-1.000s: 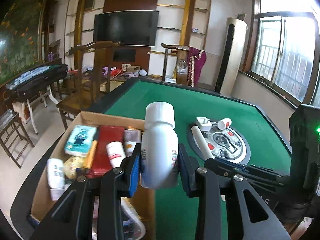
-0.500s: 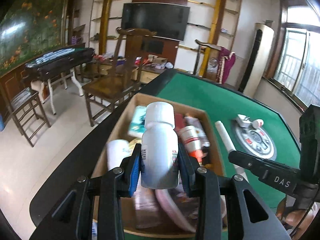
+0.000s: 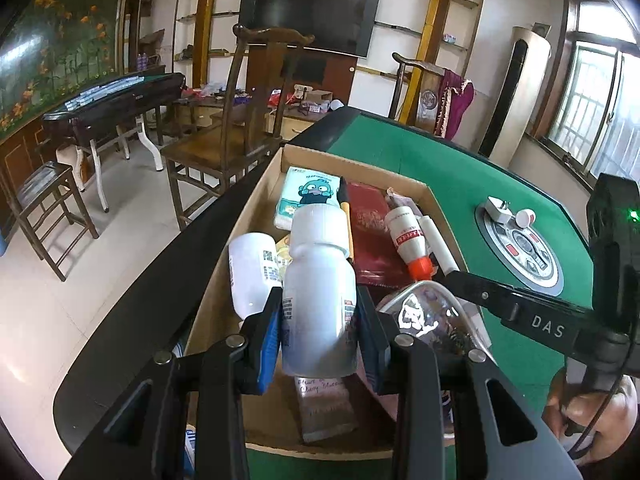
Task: Organize objects
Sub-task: 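Carry the medicine bottle and white stick over the cardboard box with both tools, then open both tools to drop the bottle and stick into the box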
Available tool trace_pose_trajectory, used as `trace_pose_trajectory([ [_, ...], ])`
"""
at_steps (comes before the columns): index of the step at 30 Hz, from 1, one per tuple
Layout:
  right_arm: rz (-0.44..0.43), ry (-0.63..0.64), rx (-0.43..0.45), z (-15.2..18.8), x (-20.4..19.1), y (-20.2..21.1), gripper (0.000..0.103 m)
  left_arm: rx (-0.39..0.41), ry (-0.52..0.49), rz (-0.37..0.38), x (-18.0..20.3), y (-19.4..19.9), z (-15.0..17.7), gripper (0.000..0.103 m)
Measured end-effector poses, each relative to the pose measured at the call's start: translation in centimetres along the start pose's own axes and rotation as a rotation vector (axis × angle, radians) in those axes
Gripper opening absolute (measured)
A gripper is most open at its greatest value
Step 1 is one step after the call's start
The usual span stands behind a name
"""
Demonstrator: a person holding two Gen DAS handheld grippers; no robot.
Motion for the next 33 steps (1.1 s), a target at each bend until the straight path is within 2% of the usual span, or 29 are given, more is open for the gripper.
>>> trace_pose_trajectory([
  [11,0.017,0.003,-0.023,0.2,0.3,-1.0,0.014,-0.051,0.002,-0.001,-0.5,-1.3,0.9,0.033],
  [16,0.031,0.017,-0.029,0.3,0.1,-0.7,0.016,-0.033,0.006,0.012,-0.4,-0.9,0.9,0.038],
  [19,0.036,0.028,-0.011,0.4,-0.2,0.2,0.023,-0.02,0.014,0.017,-0.4,-0.3,0.7,0.043],
  [21,0.03,0.036,0.002,0.5,-0.3,1.1,0.031,-0.022,0.015,0.021,-0.4,0.1,0.5,0.044],
  [24,0.011,0.043,0.039,0.9,0.1,3.3,0.034,-0.001,0.011,0.019,-0.1,0.9,0.2,0.044],
  [29,0.014,-0.024,0.09,1.7,4.2,7.7,0.046,0.009,-0.053,0.053,3.6,2.6,-1.3,0.05],
  [33,0.041,-0.099,0.136,2.4,9.6,11.9,0.046,-0.024,-0.117,0.14,9.2,2.9,-2.7,0.052],
])
Point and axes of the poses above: each gripper's, at about its wrist camera, not at the fingertips, and y roughly against the way its jaws point, x to its right, z to its underside, the point moved 7 cm from there along -y, roughly the way its jaws point, and after that the axes turned 14 degrees about -x, right-handed, at the moved point
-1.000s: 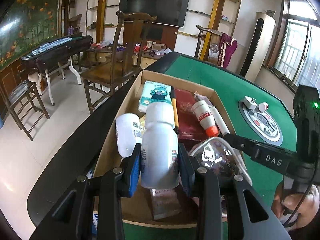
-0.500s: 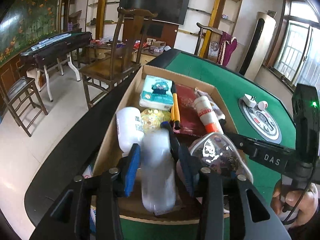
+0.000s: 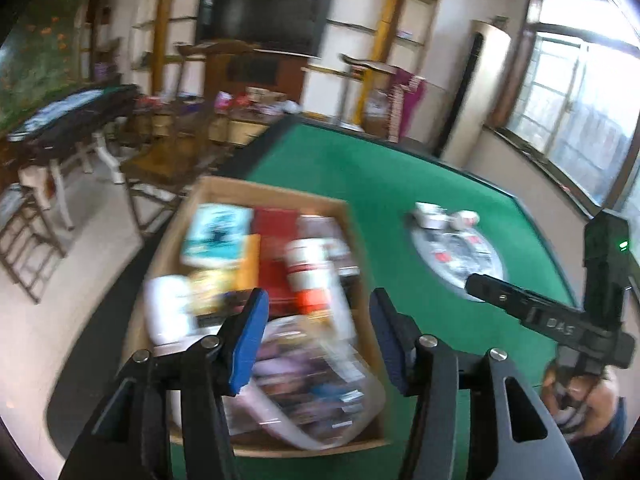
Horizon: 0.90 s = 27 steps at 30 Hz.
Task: Organize objects
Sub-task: 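Open both tools to drop the bottle and stick into the box, then move both tools back over the grey turntable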
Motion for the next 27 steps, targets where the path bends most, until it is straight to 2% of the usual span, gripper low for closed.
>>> trace_pose_trajectory([
  [2,0.023,-0.029,0.023,-0.2,2.6,1.7,0.047,-0.018,-0.042,0.029,3.2,-0.6,-1.3,0.052],
  [4,0.051,-0.066,0.048,-0.5,5.5,3.4,0.052,-0.047,-0.082,0.038,6.3,-1.8,-2.4,0.054],
  [6,0.064,-0.116,0.084,-0.5,8.7,5.1,0.056,-0.092,-0.108,0.081,9.7,-4.0,-4.0,0.056],
  [8,0.067,-0.151,0.108,-0.2,10.8,6.1,0.056,-0.155,-0.098,0.101,12.3,-7.1,-5.9,0.062],
  [10,0.04,-0.204,0.137,0.0,12.8,7.1,0.056,-0.229,-0.072,0.134,14.0,-10.2,-7.5,0.062],
  [13,0.002,-0.256,0.177,0.0,14.6,8.4,0.056,-0.356,-0.004,0.138,15.7,-16.2,-10.2,0.062],
  [18,-0.021,-0.329,0.189,0.2,17.2,9.0,0.056,-0.424,0.042,0.058,16.7,-23.6,-13.7,0.062],
  [20,-0.033,-0.342,0.183,0.1,17.5,8.8,0.056,-0.44,0.044,0.049,17.1,-25.3,-14.5,0.062],
  [25,-0.048,-0.352,0.17,0.2,17.5,8.1,0.056,-0.424,0.035,0.02,18.4,-27.8,-16.5,0.062],
  [27,-0.045,-0.352,0.16,0.3,17.5,7.8,0.056,-0.441,0.008,-0.047,18.9,-29.3,-16.6,0.062],
])
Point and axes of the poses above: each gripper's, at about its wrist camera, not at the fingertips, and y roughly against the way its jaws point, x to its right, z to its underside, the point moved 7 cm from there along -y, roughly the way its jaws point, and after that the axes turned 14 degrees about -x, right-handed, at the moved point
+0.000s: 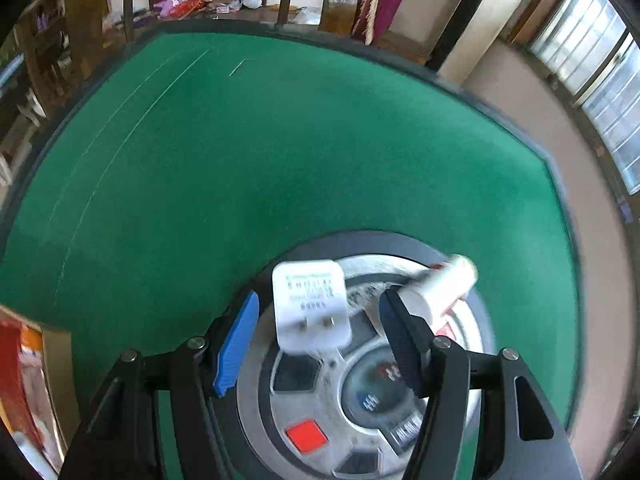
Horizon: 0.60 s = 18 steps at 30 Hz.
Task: Organize objects
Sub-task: 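Move both tools back over the grey turntable, then grasp the white plug adapter with the left tool while the right grasps the red-labelled bottle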
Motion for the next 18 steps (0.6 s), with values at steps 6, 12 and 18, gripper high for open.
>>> trace_pose_trajectory([
  [6,0.033,0.008,0.002,0.2,0.3,-0.2,0.056,0.027,0.055,-0.037,-1.7,-0.6,1.0,0.039],
  [12,0.065,-0.001,-0.001,0.1,1.2,-0.5,0.056,0.142,0.044,0.028,-3.6,2.8,8.7,0.039],
  [18,0.069,-0.033,-0.046,-0.5,1.0,-2.0,0.053,0.203,-0.064,0.042,-3.6,4.0,17.7,0.039],
])
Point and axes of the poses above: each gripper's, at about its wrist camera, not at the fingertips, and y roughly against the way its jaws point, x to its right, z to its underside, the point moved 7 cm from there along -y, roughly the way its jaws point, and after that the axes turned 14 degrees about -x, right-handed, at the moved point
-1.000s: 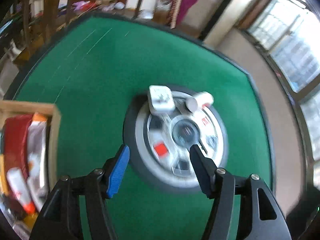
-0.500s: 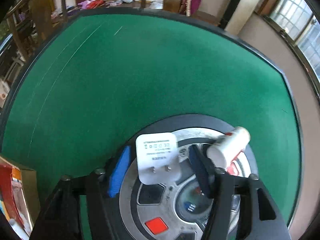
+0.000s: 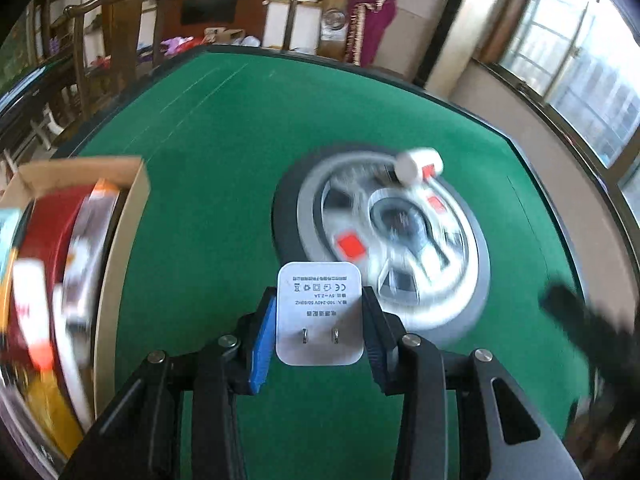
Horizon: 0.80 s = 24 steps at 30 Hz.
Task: Organize objects
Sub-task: 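Grasp the white plug adapter with the left tool while the right grasps the red-labelled bottle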
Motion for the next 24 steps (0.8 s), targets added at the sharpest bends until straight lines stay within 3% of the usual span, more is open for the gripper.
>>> trace_pose_trajectory([
  [3,0.003,-0.03,-0.018,-1.4,-1.3,-1.0,0.053,0.025,-0.059,-0.043,-0.8,-0.2,1.5,0.039],
  [7,0.03,-0.054,-0.031,-4.4,-3.5,-2.8,0.053,0.014,-0.098,0.018,-0.6,-0.8,0.7,0.039],
  [9,0.055,-0.077,-0.039,-6.2,-3.9,-4.4,0.053,0.041,-0.111,-0.043,-1.3,-0.7,0.6,0.039],
  [12,0.078,-0.15,-0.07,-8.4,-3.0,-7.2,0.053,0.03,-0.085,-0.002,-2.1,-0.7,0.5,0.039],
  [15,0.092,-0.224,-0.064,-10.5,-2.1,-9.1,0.053,0.049,-0.059,-0.006,-2.9,-0.4,0.0,0.039],
  [24,0.241,-0.272,-0.14,-13.4,-1.1,-13.8,0.054,0.055,-0.022,0.006,-3.9,0.3,-0.3,0.039],
])
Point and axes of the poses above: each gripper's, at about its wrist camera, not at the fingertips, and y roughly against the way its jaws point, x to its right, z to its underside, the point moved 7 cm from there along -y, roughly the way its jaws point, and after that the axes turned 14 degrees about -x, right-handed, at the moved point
